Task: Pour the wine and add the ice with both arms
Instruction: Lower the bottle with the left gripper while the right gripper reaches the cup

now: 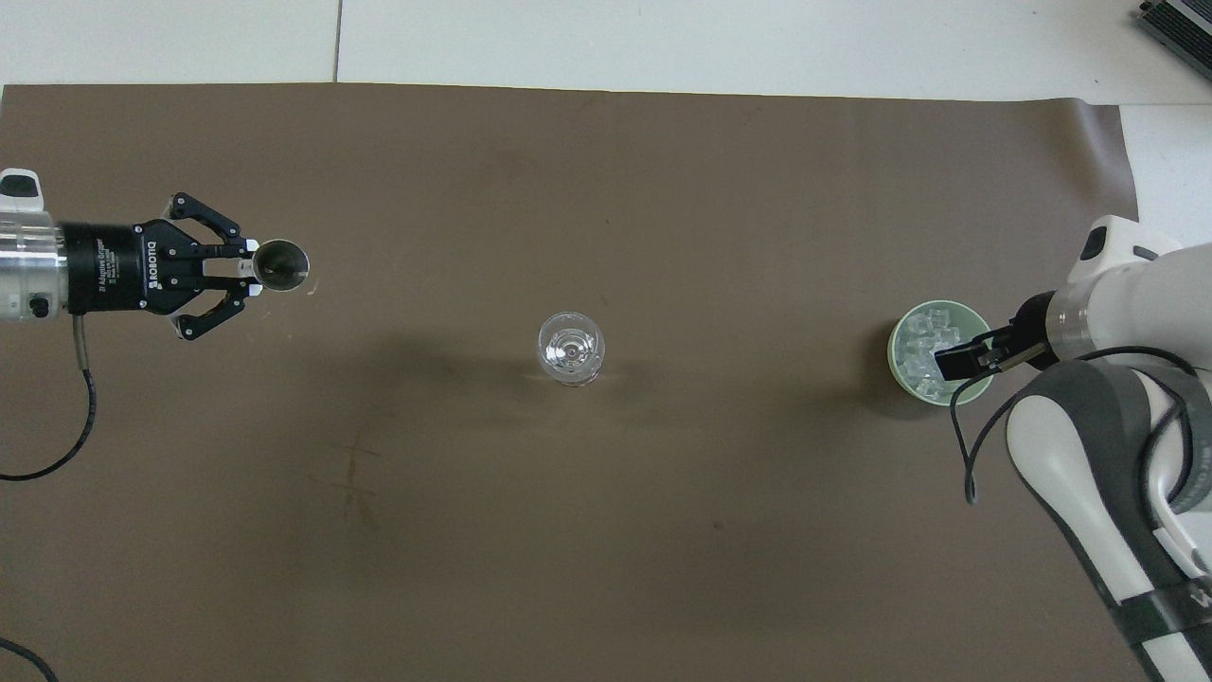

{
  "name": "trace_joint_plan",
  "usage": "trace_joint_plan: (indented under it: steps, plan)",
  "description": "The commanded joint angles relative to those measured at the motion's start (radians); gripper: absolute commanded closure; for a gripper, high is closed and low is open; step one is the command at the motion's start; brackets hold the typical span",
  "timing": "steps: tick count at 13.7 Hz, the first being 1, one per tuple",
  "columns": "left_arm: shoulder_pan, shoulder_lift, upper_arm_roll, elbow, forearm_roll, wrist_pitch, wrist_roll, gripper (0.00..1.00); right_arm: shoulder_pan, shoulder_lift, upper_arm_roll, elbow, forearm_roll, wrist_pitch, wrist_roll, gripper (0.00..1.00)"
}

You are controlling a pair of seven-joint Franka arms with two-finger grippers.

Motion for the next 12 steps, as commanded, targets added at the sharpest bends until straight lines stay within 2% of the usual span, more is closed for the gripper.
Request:
trace_joint_plan:
  steps: [1,5,7,10,12]
  plan:
    - [0.037,0.001,-0.007,-0.035,-0.092,-0.024,0.014,1.0,-0.015,0.028,0.005,-0.037,0.015,0.099,-0.037,0.0]
    - [0.082,0.027,-0.007,-0.063,-0.192,-0.027,0.014,1.0,-0.017,0.107,0.005,-0.038,0.0,0.171,-0.063,0.0]
    - [0.137,0.047,-0.007,-0.094,-0.293,-0.05,0.014,1.0,-0.026,0.117,0.003,-0.05,-0.005,0.173,-0.092,0.0]
    - [0.167,0.068,-0.007,-0.131,-0.405,-0.05,0.015,1.0,-0.047,0.12,0.003,-0.061,-0.043,0.173,-0.097,0.18]
    - [0.189,0.062,-0.007,-0.192,-0.485,-0.05,0.078,1.0,-0.047,0.131,0.005,-0.064,-0.043,0.175,-0.089,0.22]
